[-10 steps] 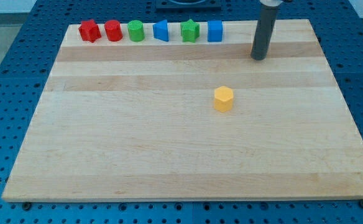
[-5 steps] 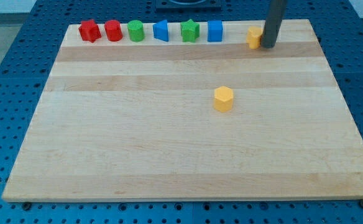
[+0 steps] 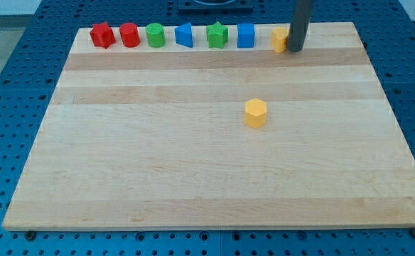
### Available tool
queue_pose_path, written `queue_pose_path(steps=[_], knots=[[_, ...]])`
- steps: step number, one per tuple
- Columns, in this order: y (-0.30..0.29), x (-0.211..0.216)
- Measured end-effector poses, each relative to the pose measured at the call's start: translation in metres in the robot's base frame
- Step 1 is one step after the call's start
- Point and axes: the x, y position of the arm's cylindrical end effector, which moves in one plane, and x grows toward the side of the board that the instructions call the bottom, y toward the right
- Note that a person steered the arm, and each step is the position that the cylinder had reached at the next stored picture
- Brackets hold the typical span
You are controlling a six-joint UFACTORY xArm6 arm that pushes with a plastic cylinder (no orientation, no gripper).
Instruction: Separate the yellow blocks
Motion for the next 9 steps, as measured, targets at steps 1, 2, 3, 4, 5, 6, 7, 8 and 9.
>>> queue_pose_path(steps=[1,2,3,4,5,6,7,8,9], knots=[[0.000,0.007],[-0.005,0.008],[-0.011,0.008],[-0.012,0.004],[-0.014,-0.003],[-0.014,-0.010],[-0.014,-0.010],[-0.014,0.001],[-0.013,0.038]])
